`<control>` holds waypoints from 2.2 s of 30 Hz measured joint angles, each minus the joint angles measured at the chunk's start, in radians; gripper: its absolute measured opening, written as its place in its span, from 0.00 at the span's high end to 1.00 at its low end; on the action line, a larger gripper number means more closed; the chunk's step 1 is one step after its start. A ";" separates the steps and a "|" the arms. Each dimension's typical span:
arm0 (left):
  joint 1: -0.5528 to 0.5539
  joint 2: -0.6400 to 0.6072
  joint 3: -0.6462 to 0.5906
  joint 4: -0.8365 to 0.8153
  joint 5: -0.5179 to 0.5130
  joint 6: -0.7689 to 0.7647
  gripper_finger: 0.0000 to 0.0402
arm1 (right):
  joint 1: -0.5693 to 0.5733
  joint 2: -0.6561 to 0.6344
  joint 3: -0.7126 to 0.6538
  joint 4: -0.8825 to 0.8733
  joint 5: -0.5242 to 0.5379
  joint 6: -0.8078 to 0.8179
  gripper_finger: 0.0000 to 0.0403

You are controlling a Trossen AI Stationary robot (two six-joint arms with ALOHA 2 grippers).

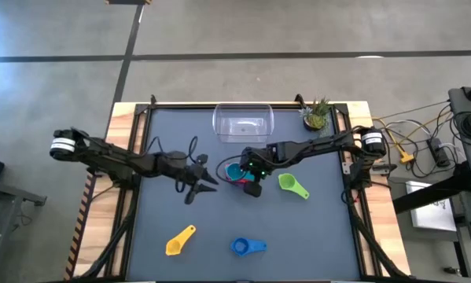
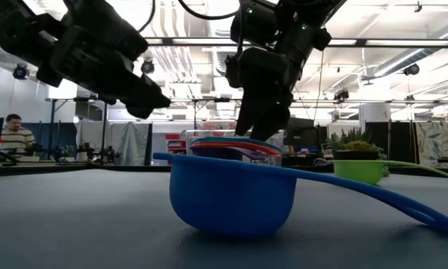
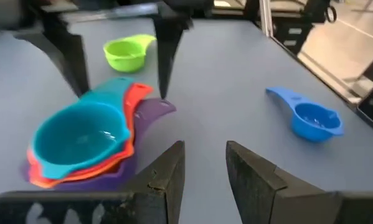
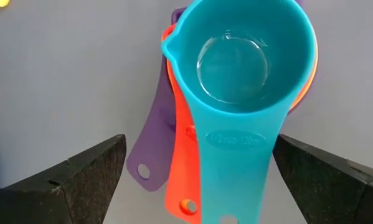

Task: Nest measuring cups in basket
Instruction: Adjust the stacked measuring cups, then stack the green measuring cup on top of the blue measuring cup

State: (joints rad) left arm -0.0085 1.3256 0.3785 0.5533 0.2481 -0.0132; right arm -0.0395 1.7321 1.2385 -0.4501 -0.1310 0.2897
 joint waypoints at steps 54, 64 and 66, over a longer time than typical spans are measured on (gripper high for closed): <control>-0.010 0.503 0.445 -0.124 -0.144 -0.042 0.86 | 0.017 -0.011 -0.001 -0.059 0.015 0.003 0.03; -0.037 0.349 0.424 -0.288 -0.134 -0.027 0.85 | 0.014 -0.101 -0.001 -0.189 0.081 -0.002 0.03; -0.047 0.299 0.397 -0.273 -0.133 -0.016 0.85 | 0.017 -0.133 -0.003 -0.211 0.100 0.001 0.03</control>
State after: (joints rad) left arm -0.0551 1.6250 0.7755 0.2800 0.1150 -0.0296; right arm -0.0225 1.5989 1.2352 -0.6611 -0.0311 0.2905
